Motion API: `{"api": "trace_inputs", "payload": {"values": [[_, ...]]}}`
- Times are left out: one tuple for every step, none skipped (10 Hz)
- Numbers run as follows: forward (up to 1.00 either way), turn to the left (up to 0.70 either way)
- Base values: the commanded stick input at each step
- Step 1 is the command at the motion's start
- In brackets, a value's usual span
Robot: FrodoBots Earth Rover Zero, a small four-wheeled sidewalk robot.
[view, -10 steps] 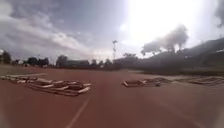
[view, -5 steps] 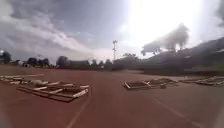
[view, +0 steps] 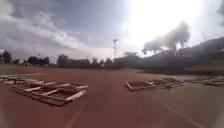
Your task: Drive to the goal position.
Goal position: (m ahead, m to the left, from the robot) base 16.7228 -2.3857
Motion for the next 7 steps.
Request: {"api": "trace_inputs", "payload": {"values": [[0.7, 0.0], [0.7, 0.0], [0.7, 0.0], [0.7, 0.0], [0.7, 0.0], [0.7, 0.0], [0.7, 0.0]]}}
